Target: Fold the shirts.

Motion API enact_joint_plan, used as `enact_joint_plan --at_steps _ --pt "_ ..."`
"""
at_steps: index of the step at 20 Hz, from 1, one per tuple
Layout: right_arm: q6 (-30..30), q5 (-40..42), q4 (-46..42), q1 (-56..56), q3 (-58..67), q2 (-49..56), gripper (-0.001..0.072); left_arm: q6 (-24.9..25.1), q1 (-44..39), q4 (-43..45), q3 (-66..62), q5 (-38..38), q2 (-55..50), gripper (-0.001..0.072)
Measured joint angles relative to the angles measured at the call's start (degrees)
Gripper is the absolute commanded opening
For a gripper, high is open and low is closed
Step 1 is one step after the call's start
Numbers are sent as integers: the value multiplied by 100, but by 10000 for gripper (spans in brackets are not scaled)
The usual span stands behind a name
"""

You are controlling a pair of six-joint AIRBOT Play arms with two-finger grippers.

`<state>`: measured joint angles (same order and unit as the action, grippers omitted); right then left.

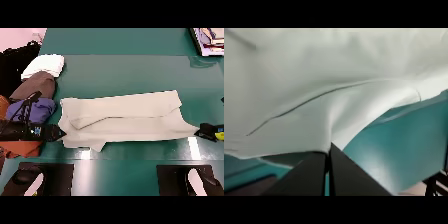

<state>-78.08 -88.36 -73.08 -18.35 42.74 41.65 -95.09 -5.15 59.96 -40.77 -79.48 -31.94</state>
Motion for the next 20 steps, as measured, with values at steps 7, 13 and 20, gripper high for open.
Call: enact_joint_plan --at_steps 7,13,20 --pt "-114 721 -2 1207 1700 2035 18 505 13 192 -496 1521 -1810 25" --pt "-151 944 378 1475 3110 3923 313 625 15 369 -1143 2736 -2992 266" --pt "229 623 1316 1021 3845 4863 344 643 15 404 -1753 2872 -3246 473"
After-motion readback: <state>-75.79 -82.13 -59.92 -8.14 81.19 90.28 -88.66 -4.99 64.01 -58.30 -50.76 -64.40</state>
